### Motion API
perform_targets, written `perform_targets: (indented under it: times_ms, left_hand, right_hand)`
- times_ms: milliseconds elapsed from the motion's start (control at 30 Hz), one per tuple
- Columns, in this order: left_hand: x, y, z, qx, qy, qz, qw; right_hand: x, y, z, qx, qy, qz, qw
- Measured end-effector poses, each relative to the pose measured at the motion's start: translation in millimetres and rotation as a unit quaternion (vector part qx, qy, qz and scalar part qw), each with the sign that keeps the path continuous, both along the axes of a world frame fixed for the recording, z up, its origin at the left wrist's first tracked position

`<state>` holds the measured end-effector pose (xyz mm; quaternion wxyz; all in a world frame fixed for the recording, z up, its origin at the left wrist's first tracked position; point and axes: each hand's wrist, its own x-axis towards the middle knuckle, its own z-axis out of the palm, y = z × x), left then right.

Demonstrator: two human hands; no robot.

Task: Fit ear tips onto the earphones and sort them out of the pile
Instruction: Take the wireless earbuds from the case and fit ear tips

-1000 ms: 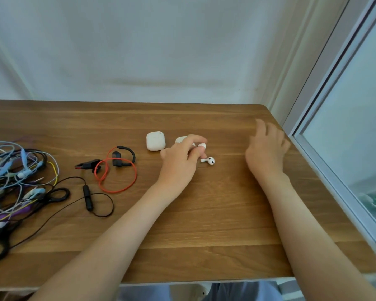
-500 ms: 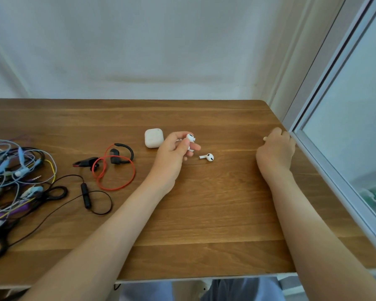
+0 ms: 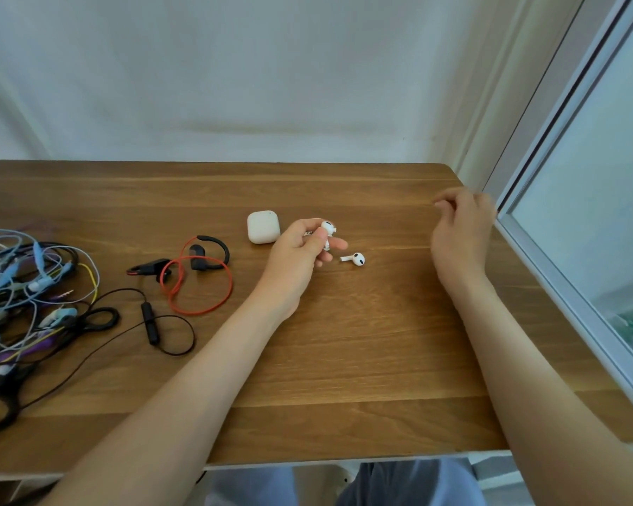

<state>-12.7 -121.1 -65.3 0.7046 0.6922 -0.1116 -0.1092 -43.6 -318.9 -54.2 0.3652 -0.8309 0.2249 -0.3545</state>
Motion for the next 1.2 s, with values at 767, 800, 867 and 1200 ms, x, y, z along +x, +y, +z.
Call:
perform_targets:
  times_ms: [767,800,867,1200]
  left_hand:
    - [-2,1,0,0.059,-0.031,-0.044,0.997]
    - [-2,1,1,0.057,-0.030,-0.044,0.997]
    - [-3,2,3,0.053,-0.026,-0.045,0.997]
    - [-5,1,6,0.049,-0.034,-0.034,0.998]
  right_hand:
    - [-4,60,-8,0.330,0.024,0.363,0.871]
    - [-4,60,-8,0.322,0.027,0.363,0.874]
    - [-3,59,-10,0.302,0.032,0.356,0.884]
    - [0,58,-15,0.284,0.036,0.342,0.895]
